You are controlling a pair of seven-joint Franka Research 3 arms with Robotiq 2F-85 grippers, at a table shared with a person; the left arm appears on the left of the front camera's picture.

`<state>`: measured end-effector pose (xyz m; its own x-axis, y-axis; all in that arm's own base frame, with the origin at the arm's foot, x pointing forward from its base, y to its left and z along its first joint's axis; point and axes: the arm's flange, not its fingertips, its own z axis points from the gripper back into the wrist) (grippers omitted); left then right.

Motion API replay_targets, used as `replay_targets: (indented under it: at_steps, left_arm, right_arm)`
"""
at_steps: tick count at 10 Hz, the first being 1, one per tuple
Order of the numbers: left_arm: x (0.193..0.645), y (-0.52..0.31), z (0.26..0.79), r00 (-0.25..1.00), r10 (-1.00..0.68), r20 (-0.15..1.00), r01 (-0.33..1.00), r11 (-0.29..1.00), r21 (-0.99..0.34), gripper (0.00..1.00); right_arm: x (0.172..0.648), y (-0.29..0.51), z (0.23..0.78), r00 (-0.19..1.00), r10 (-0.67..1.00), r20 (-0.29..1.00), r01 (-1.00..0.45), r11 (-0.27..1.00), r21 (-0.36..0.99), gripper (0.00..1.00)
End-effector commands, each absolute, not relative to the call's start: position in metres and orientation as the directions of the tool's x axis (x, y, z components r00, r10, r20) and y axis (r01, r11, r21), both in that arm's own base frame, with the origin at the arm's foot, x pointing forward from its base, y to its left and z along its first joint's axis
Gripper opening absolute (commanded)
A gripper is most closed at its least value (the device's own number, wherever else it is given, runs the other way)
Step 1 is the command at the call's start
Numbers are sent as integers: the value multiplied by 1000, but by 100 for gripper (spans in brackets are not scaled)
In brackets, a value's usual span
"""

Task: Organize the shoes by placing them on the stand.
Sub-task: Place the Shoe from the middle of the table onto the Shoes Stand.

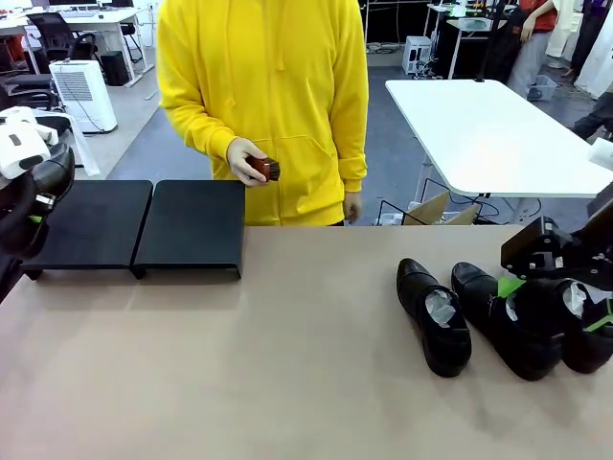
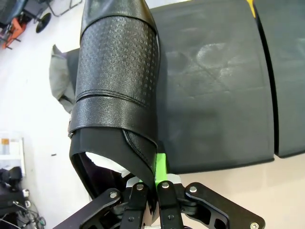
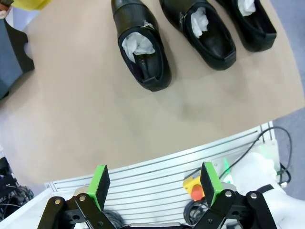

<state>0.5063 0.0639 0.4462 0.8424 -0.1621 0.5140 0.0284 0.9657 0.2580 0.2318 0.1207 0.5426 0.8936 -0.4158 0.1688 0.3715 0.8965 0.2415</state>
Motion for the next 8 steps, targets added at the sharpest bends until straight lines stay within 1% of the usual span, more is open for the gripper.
replay_targets:
  at_steps: [1, 3, 8]
  left_arm:
    - [519, 45, 441, 819, -157, 552, -2, 961, 276, 0]
    - [528, 39, 436, 820, -165, 548, 3, 958, 285, 0]
    - [544, 26, 428, 832, -147, 535, -43, 945, 325, 0]
  right_arm:
    - [234, 123, 544, 903, -397, 164, 348, 899, 265, 100]
    - [234, 123, 544, 903, -397, 164, 348, 899, 265, 100]
    - [234, 123, 544, 903, -397, 164, 348, 899, 265, 100]
